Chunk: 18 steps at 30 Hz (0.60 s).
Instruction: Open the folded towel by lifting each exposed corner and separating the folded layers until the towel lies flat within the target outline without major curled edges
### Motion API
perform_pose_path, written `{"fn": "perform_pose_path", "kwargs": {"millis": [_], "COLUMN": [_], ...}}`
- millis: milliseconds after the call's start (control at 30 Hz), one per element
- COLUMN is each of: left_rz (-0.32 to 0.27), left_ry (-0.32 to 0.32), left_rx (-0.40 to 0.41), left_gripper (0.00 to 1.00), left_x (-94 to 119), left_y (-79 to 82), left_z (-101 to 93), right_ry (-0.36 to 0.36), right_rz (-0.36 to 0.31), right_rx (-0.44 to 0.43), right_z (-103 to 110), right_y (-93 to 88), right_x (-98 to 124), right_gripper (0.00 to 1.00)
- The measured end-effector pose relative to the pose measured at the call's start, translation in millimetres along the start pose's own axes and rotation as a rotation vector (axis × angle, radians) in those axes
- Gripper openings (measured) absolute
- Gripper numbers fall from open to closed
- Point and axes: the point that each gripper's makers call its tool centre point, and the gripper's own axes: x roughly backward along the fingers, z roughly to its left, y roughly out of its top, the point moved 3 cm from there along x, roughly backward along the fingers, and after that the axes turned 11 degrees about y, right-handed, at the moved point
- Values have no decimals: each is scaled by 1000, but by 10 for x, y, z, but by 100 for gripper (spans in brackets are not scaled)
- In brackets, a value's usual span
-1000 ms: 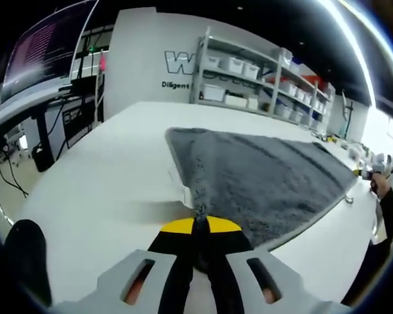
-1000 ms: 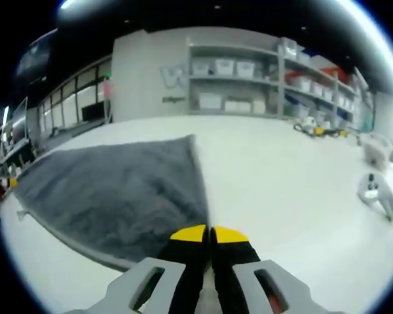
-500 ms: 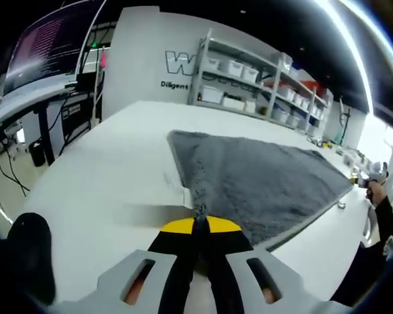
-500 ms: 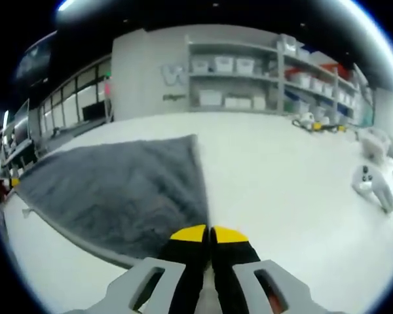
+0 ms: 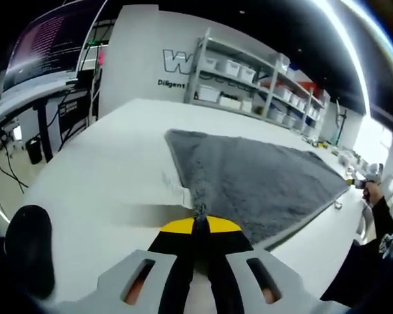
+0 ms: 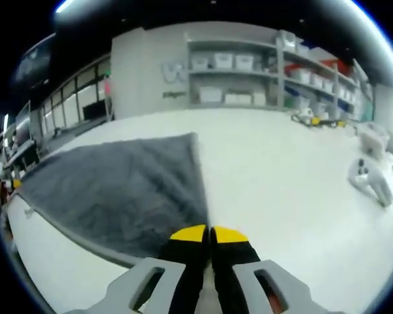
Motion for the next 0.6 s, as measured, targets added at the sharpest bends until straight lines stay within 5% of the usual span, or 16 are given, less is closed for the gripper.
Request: {"fn": "perform_pose_path", "kwargs": {"millis": [367,400,433,467,533,600], "left_rz": [20,47,-4,26,3,-18], "left_ry": [-2,-14,-25,-16,-13,-5], "left_rx": [-12,-50,-52,-46,-65,-63], "left_gripper": [3,3,4,6,23,46], "left_x": [28,14,-14,6,-2,0], "left_y": [-96,-150,-90,-129,-107,-84], "left_z": [39,23,-1,15,37,53], "right_ry": [6,-6,-36,-54,-69,-61], "right_rz": [28,28,22,26,47,-19], "right_rx": [8,35,93,148,239,278], "right_z": [28,20,-9,1,102,264], "right_y": [-52,-36,16,64,229,509], "right_x": [113,129,146,169,242,301], "right_gripper": [2,10,25,45,56,64]}}
